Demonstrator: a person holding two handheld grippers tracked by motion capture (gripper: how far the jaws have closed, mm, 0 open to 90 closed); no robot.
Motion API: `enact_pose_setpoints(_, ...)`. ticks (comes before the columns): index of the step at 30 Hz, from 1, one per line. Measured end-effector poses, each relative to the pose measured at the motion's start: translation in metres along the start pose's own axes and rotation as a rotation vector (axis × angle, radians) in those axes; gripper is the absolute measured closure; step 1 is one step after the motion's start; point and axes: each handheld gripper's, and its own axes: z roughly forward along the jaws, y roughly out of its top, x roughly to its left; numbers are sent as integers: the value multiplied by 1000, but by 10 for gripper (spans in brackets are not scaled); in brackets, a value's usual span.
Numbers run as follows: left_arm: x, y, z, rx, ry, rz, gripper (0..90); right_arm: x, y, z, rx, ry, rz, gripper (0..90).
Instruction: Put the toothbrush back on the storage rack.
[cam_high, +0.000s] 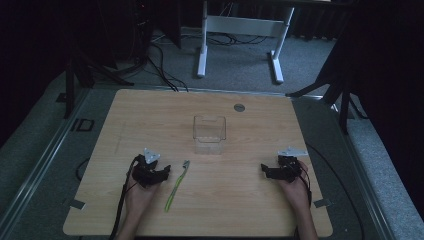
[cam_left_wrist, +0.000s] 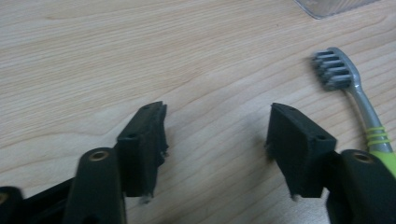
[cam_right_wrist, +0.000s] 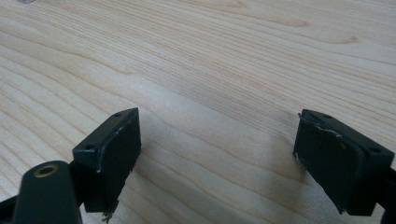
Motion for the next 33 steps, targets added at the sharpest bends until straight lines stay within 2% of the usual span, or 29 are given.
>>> enact_pose_setpoints(10, 4, 0, -2, 6, 11, -23, 440, 2, -1, -2, 0, -12, 13, 148)
enact_pose_setpoints(14, 6, 1, -3, 20, 26, -20, 441, 2, -1, -1, 0, -12, 13, 148)
enact_pose_setpoints(19, 7, 4, -10, 3, 44, -22, 459, 2, -1, -2, 0, -12, 12, 148)
enact_pose_setpoints(25, 4, 14, -25, -17, 15, -43, 466, 2, -1, -1, 0, -12, 12, 148)
enact_pose_setpoints(33, -9, 30, -44, -57, -14, -15, 466, 2, -1, -1, 0, -12, 12, 148)
